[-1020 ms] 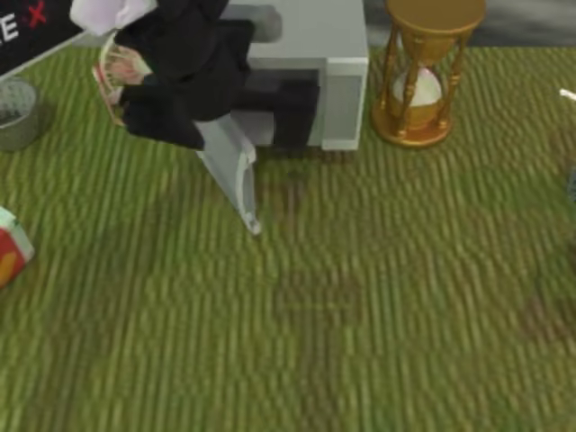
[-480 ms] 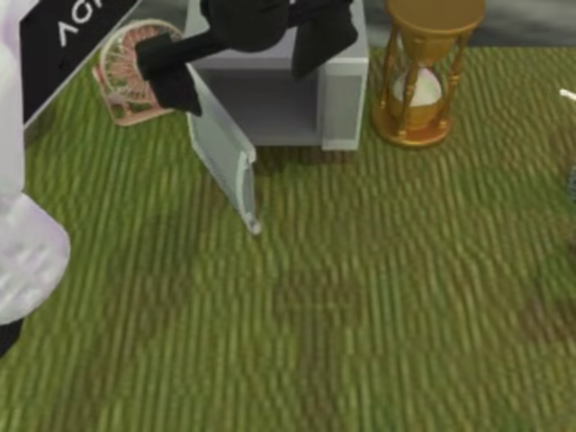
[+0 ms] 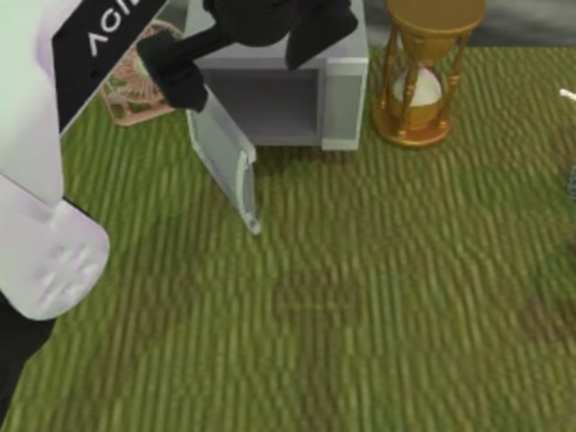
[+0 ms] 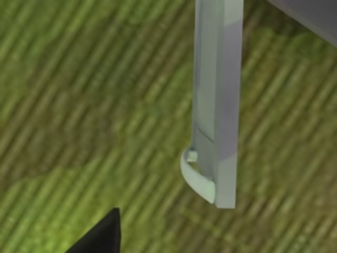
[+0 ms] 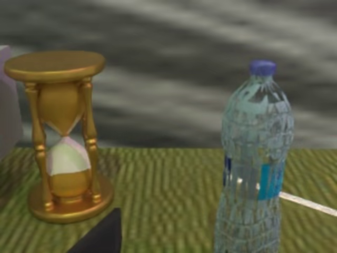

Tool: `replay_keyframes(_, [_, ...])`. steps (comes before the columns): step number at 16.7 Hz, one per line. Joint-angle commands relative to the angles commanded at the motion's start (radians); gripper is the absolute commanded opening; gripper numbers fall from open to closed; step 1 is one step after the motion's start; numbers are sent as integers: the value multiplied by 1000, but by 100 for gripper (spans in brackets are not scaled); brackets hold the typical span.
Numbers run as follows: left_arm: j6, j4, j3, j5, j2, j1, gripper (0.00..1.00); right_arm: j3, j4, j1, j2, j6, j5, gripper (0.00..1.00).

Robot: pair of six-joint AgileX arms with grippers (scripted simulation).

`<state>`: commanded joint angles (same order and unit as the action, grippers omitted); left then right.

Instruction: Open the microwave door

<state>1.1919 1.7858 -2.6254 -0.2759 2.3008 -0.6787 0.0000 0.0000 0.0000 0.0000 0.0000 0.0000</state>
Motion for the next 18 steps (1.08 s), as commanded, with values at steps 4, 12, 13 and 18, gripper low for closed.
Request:
replay_keyframes(4, [-6, -22, -12, 2, 21, 7, 100, 0, 0, 0, 0, 0, 0, 100])
replay_keyframes(12, [-36, -245, 285, 3, -49, 35, 100, 0, 0, 0, 0, 0, 0, 100])
replay_keyframes(13, [-40, -281, 331, 4, -61, 39, 100, 0, 0, 0, 0, 0, 0, 100])
replay_keyframes(18, [-59, -441, 537, 6, -112, 59, 100, 0, 0, 0, 0, 0, 0, 100])
